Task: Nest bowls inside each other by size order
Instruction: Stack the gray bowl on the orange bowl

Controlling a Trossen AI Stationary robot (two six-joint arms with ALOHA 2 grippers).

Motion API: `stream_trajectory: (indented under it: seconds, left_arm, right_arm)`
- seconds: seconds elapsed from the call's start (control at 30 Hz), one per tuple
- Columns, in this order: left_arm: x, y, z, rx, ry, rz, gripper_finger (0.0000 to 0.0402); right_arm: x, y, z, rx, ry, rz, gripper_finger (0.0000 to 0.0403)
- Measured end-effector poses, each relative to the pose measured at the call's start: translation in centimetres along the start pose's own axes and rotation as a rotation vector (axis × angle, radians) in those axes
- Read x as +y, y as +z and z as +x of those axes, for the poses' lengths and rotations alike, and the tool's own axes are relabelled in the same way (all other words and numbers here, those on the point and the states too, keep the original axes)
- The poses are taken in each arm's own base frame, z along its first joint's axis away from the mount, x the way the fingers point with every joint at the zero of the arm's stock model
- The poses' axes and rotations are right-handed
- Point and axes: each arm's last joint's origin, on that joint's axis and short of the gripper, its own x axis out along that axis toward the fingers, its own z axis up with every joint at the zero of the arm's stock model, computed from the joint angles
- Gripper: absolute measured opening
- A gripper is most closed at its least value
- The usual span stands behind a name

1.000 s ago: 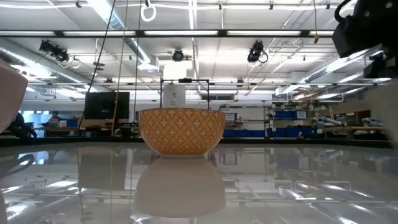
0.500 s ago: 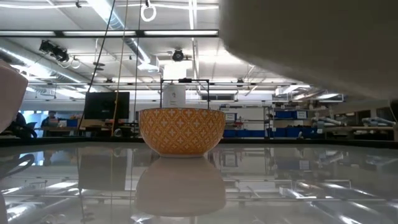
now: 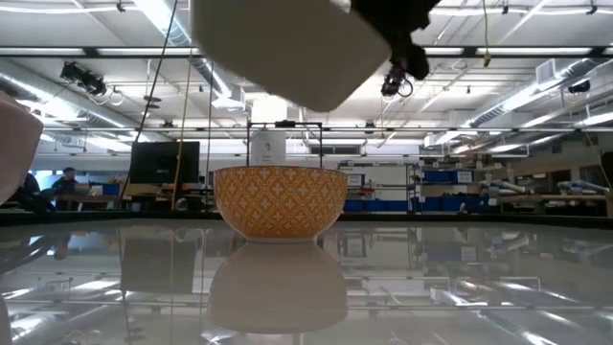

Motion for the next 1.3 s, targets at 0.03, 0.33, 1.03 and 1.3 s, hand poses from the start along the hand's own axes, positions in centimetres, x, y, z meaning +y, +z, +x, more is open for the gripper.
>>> stream_trajectory:
  seconds: [0.03,0.33,1.03,1.3]
  left_arm:
    - [0.5,0.1,0.5,0.0,0.006,0.009,0.0286]
    - [3.3,-0.9,3.6,0.068,-0.027,0.117,0.0286]
    - [3.9,-2.9,10.3,0.249,-0.091,0.324,0.0155]
    - [3.5,-3.7,10.0,0.301,-0.172,0.27,0.0017]
  right_arm:
    - [-0.3,0.3,0.3,-0.002,-0.01,0.007,0.0013]
    - [-3.5,2.5,2.2,0.037,-0.037,0.033,0.0013]
    - [-4.7,4.0,2.6,0.005,-0.017,-0.038,0.0021]
    - [-4.3,4.6,2.4,-0.054,0.023,-0.108,0.0074]
